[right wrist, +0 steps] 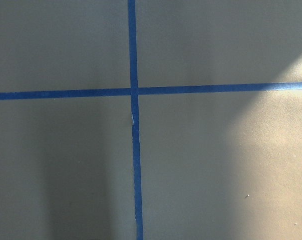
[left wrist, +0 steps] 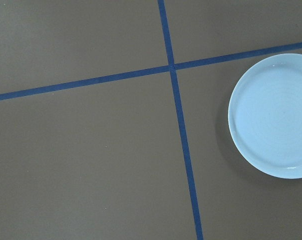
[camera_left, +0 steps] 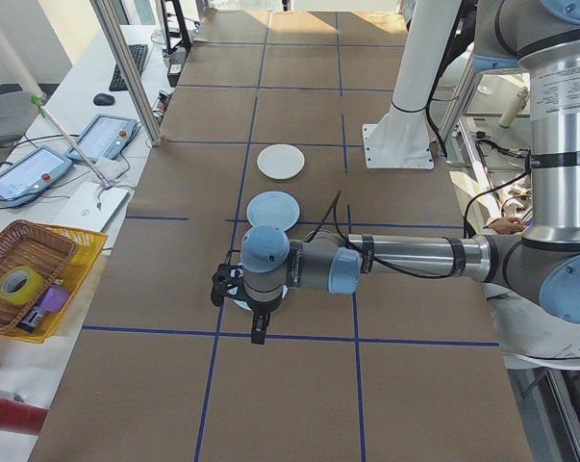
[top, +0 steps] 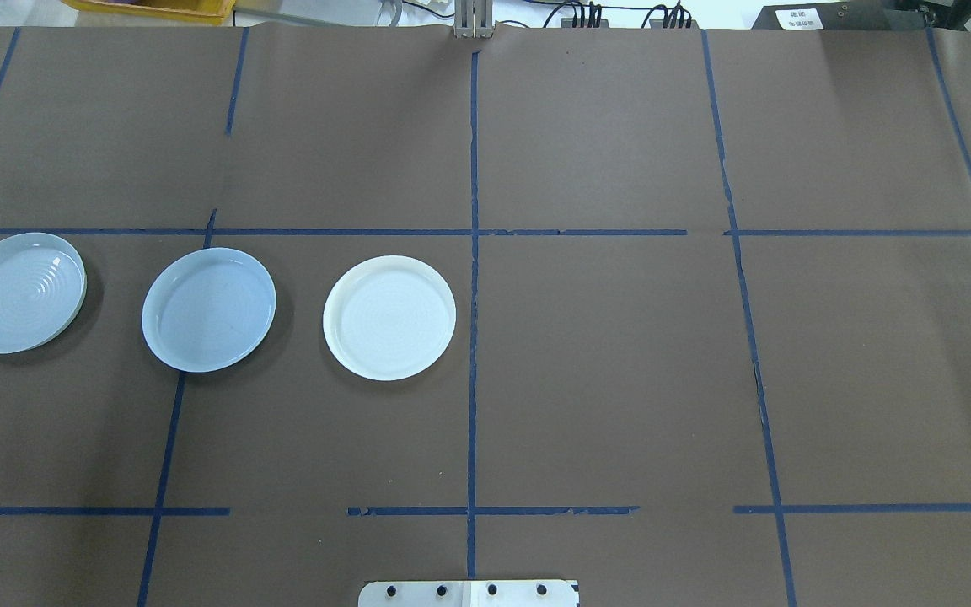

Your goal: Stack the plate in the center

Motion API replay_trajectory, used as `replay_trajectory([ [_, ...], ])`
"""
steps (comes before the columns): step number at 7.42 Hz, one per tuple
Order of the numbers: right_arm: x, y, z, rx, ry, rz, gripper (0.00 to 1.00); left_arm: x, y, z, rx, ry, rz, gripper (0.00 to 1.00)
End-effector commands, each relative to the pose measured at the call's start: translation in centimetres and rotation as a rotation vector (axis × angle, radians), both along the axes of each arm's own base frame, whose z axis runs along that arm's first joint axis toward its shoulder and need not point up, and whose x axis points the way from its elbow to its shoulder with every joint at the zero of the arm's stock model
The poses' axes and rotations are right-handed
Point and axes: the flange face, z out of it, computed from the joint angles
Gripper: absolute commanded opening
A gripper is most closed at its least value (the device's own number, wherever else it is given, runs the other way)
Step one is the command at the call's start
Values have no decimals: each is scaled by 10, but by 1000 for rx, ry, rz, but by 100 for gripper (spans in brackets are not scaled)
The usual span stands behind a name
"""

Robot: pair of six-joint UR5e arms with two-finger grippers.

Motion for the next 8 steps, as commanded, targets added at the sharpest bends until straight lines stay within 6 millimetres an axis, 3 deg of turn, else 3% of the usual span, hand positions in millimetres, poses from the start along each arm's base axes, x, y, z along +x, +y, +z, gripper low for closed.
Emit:
replay_trajectory([
  [1, 0, 0, 0, 0, -1, 0, 100, 52, -7, 17, -18, 54, -66, 100],
  [2, 0, 0, 0, 0, 1, 0, 100, 75, -3, 41, -19, 82, -79, 100],
  [5, 0, 0, 0, 0, -1, 0, 100, 151, -18, 69, -60, 168, -104, 96],
  [7, 0, 0, 0, 0, -1, 0, 100, 179, -31, 76, -92, 189, -106, 95],
  [8, 0, 0, 0, 0, -1, 0, 100, 182, -30, 81, -100, 187, -100, 86],
])
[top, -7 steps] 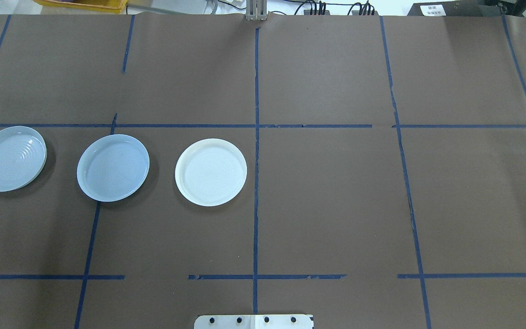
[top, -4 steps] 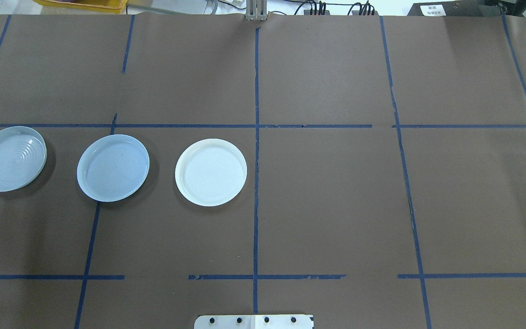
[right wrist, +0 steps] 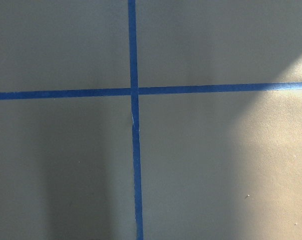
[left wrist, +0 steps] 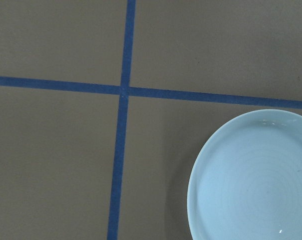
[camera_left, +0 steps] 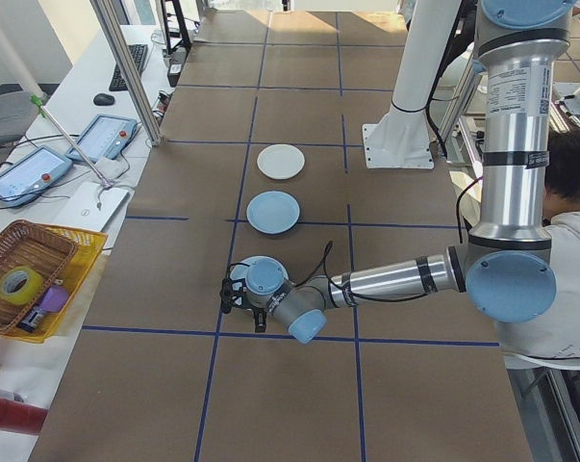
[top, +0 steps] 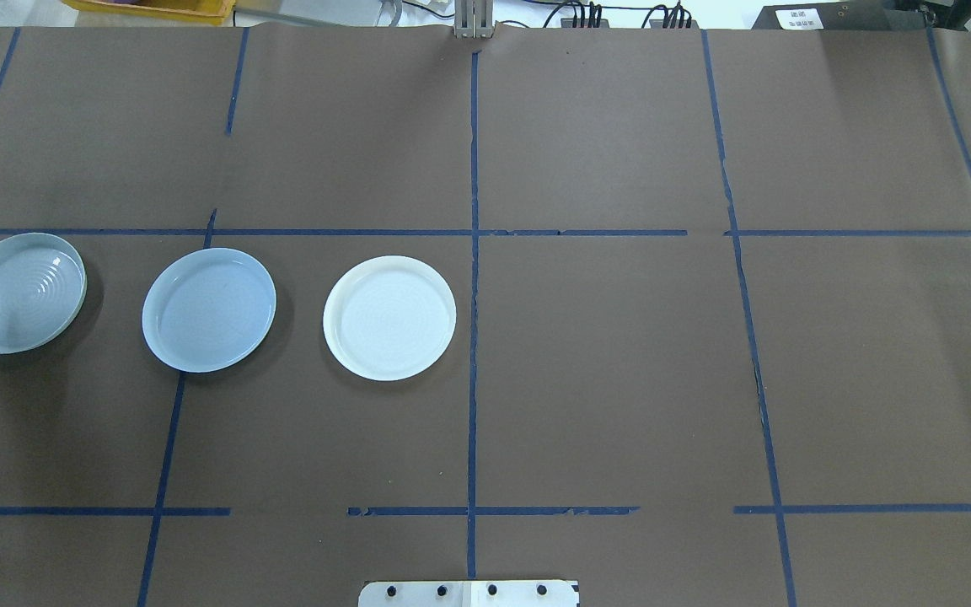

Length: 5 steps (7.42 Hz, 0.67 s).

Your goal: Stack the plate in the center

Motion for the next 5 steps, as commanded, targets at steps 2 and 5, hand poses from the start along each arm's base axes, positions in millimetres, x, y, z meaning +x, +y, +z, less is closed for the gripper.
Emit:
replay_trajectory([
  [2, 0, 0, 0, 0, 0, 0, 100, 11, -2, 7, -23, 3, 6, 69],
  [5, 0, 0, 0, 0, 1, 0, 100, 14, -1, 7, -28, 5, 12, 20],
])
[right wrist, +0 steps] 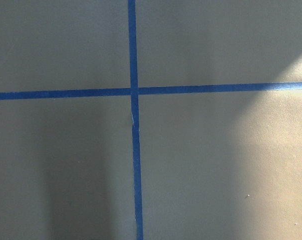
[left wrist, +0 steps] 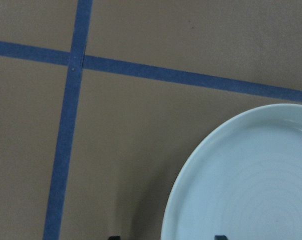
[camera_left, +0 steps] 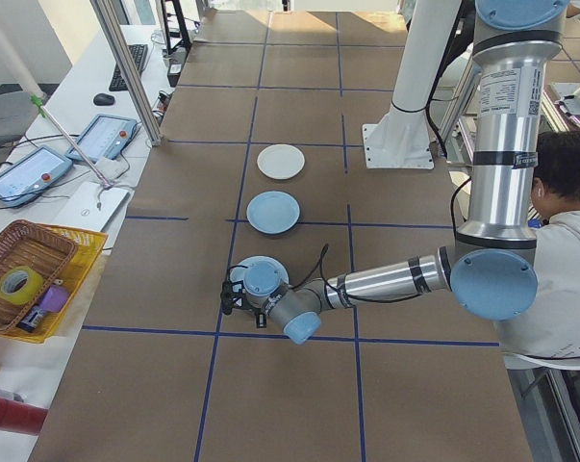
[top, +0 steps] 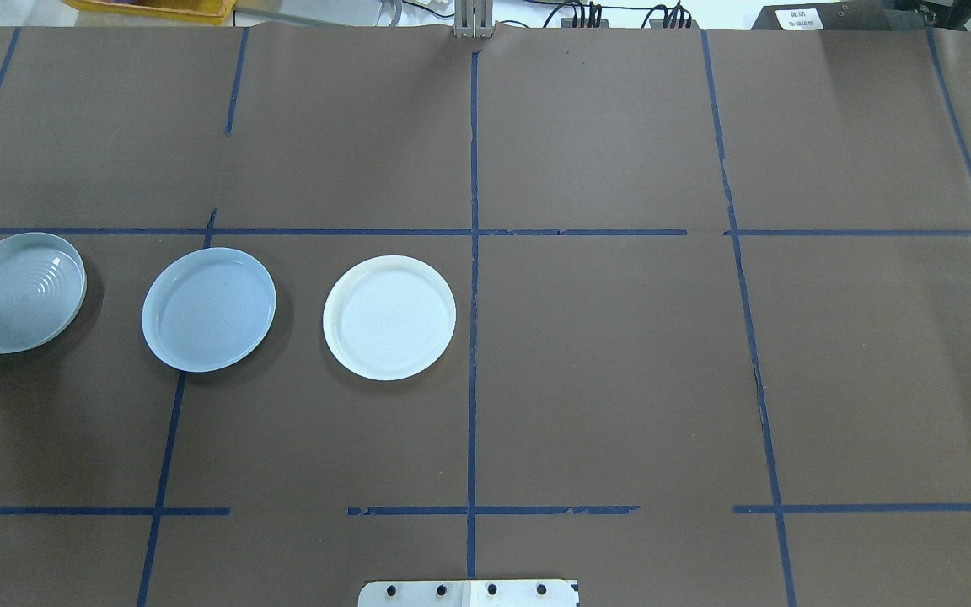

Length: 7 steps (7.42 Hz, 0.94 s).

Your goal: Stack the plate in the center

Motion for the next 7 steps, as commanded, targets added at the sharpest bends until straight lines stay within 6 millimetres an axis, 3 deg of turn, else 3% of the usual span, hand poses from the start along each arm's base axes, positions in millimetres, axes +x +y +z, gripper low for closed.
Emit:
replay_trajectory([
  [1, 0, 0, 0, 0, -1, 0, 100, 1, 0, -1, -3, 5, 4, 0],
  [3, 0, 0, 0, 0, -1, 0, 100, 3, 2, -9, 1, 40, 33, 0],
  [4, 0, 0, 0, 0, 1, 0, 100, 8, 10, -27, -27, 147, 116, 0],
  [6, 0, 0, 0, 0, -1, 0, 100, -14, 3, -80, 34, 208, 92, 0],
  [7, 0, 0, 0, 0, -1, 0, 100, -14, 0, -108, 13, 229, 50, 0],
])
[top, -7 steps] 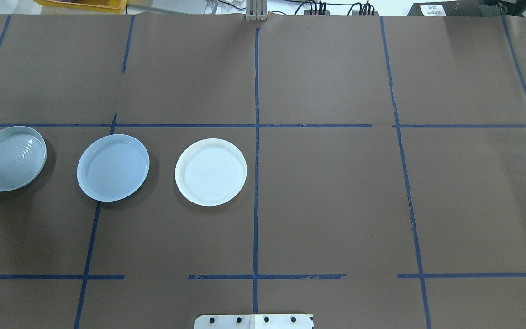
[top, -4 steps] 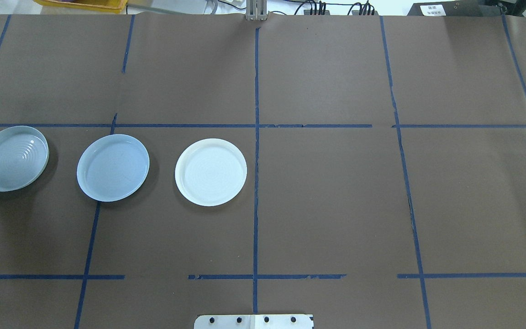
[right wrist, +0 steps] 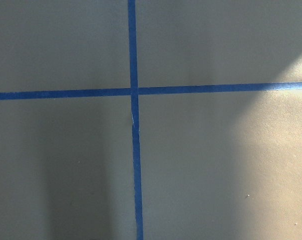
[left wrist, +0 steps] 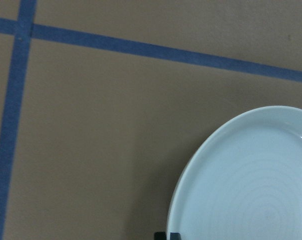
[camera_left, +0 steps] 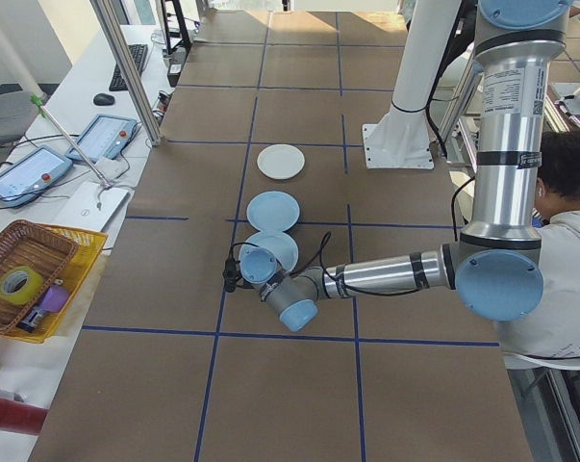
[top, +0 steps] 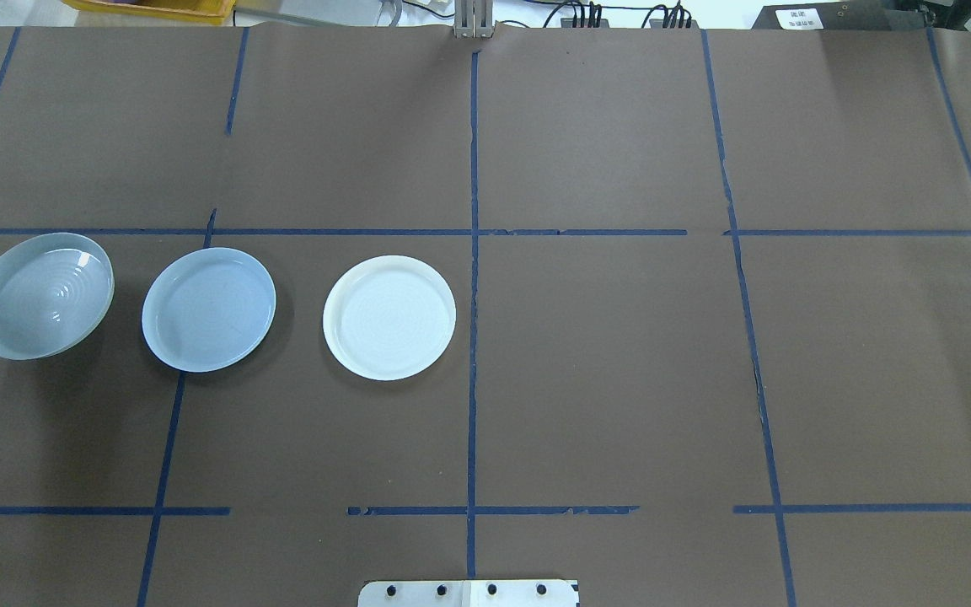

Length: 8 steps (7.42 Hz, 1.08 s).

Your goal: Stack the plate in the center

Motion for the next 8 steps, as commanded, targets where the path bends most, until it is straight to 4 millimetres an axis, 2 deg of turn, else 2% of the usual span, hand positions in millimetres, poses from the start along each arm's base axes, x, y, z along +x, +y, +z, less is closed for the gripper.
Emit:
replay_trajectory([
  [1, 0, 0, 0, 0, 1, 0, 100, -5, -7, -61, -45, 38, -106, 0],
  [2, 0, 0, 0, 0, 1, 0, 100, 9, -13, -78, -74, 11, -200, 0],
  [3, 0, 0, 0, 0, 1, 0, 100, 50, -3, -88, -107, 6, -180, 0],
  [5, 0, 0, 0, 0, 0, 0, 100, 107, 17, -115, -121, 16, -145, 0],
  [6, 0, 0, 0, 0, 1, 0, 100, 131, 26, -122, -133, 12, -148, 0],
  [7, 0, 0, 0, 0, 0, 0, 100, 150, 26, -131, -136, 20, -138, 0],
  [8, 0, 0, 0, 0, 1, 0, 100, 155, 26, -133, -137, 21, -133, 0],
])
